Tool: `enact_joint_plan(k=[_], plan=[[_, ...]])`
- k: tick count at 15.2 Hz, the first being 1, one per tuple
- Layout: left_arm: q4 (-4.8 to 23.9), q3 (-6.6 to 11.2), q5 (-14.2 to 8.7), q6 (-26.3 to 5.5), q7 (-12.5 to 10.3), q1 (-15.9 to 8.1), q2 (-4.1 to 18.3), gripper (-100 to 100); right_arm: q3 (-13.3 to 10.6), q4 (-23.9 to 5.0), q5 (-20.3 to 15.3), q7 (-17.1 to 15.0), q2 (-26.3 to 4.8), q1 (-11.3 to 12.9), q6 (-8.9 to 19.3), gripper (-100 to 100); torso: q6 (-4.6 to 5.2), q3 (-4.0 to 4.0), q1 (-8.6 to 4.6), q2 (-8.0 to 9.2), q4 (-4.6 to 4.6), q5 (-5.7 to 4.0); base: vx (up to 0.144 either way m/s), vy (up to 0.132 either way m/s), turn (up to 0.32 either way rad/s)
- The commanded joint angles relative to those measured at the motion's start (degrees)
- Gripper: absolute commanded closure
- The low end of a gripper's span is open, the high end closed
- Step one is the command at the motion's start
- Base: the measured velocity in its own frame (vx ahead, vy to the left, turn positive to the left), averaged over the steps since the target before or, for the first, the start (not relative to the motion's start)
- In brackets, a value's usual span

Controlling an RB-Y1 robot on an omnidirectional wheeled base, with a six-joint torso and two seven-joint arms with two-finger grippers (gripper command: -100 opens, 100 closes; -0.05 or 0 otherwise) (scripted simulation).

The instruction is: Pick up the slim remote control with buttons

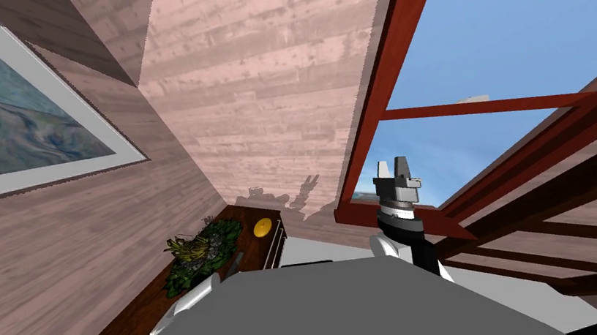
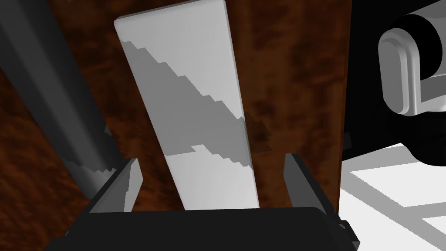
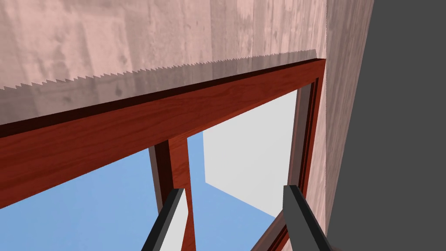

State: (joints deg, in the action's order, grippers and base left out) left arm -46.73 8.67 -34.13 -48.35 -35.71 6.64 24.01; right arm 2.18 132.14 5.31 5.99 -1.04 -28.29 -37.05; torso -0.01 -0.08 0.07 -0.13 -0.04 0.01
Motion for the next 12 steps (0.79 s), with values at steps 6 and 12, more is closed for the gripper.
enact_joint_plan(k=[6,12], plan=[[-1.8,-0.10,0.0,-1.2,-0.8,0.6,0.4,100,0.0,0.0,0.0,0.0,0.0,0.0,0.0,0,0.05,0.06,-0.01,0.10,0.03,-0.01,0.000,-0.001,-0.003],[-4.7,-0.27,-1.0,-3.9,-2.1,1.1,2.2,100,0.0,0.0,0.0,0.0,0.0,0.0,0.0,0,0.04,0.17,-0.20,0.29,0.07,-0.07,-0.035,-0.034,-0.033]])
